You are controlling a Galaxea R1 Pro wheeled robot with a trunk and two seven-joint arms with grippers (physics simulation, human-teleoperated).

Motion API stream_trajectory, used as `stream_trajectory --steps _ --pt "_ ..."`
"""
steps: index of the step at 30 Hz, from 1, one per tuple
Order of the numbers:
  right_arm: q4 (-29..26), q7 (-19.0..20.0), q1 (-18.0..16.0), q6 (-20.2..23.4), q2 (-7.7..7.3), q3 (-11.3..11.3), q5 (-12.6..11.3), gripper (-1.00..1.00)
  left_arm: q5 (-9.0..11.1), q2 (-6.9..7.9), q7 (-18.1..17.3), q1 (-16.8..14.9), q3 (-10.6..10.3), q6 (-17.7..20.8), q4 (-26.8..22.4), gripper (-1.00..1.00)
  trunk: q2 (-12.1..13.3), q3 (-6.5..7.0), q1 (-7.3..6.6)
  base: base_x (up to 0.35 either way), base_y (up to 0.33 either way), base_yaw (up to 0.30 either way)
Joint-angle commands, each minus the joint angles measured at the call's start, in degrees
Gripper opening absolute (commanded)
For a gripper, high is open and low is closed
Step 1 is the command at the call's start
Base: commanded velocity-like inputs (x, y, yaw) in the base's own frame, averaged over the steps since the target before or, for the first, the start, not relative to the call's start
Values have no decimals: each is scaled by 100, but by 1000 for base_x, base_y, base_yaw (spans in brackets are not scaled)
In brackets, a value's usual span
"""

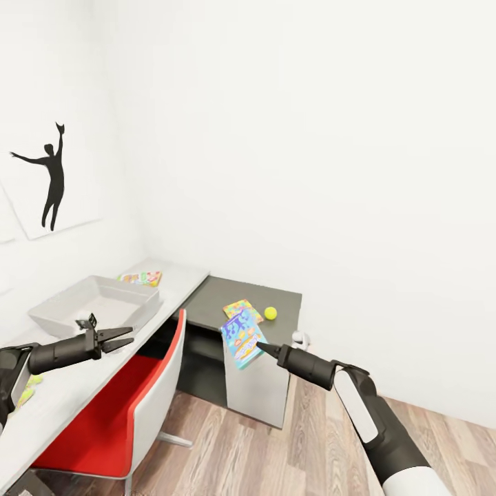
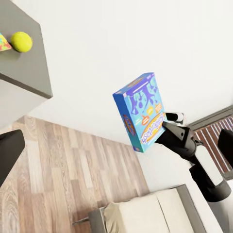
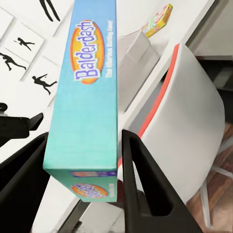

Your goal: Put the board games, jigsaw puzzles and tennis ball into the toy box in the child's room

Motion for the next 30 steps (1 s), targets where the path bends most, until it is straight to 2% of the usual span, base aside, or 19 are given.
stream_trajectory --steps 1,20,30 --pt "-4 -5 -5 39 -7 -2 -31 -100 -9 0 -26 -6 0 61 0 100 -13 -14 4 0 -78 289" --pt "3 -7 -5 39 18 7 -1 -100 -5 -2 -26 -5 4 61 0 100 -13 -18 4 1 -11 286" --pt "-12 41 -5 37 -14 -19 -4 -100 -4 -1 -26 -5 5 61 0 100 -13 -25 4 157 -150 59"
